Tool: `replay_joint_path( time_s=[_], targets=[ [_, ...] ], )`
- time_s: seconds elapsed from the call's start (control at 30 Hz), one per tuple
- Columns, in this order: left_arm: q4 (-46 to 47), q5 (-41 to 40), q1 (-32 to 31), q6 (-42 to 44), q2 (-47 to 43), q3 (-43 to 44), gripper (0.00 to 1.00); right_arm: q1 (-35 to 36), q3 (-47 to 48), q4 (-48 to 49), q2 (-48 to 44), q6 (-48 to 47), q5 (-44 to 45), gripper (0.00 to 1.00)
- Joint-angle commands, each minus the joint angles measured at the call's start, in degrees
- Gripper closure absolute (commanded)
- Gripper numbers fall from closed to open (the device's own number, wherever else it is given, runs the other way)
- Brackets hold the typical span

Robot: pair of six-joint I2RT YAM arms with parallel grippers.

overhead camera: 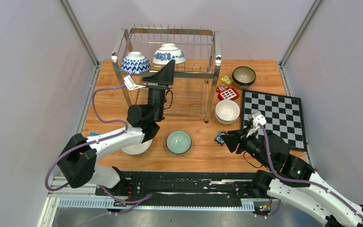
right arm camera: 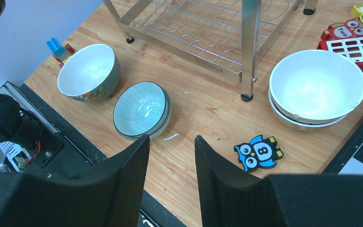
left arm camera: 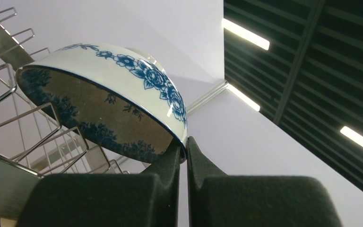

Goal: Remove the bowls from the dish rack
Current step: Pick up the bowl from the dish rack.

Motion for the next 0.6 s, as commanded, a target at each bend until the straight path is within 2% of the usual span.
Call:
replay_joint_path(
  time_s=[0.0, 0.37, 0.57],
  targets=[
    [5.00, 1.51, 0.60, 1.52, -0.50, 3.48, 1.00, 0.54, -0.55, -0.70, -0.65, 0.59, 0.91, 0.56],
    [-1.92, 7.16, 0.60, 1.37, -4.72, 5.04, 1.00, 0.52, 0.85, -0.61, -0.28, 0.12, 1.18, 0.56],
    [-18.72, 15.02, 0.60, 4.27, -9.05, 9.40, 1.00, 0.57, 4.28, -0.64, 1.69, -1.45, 1.00, 0.56]
  ],
)
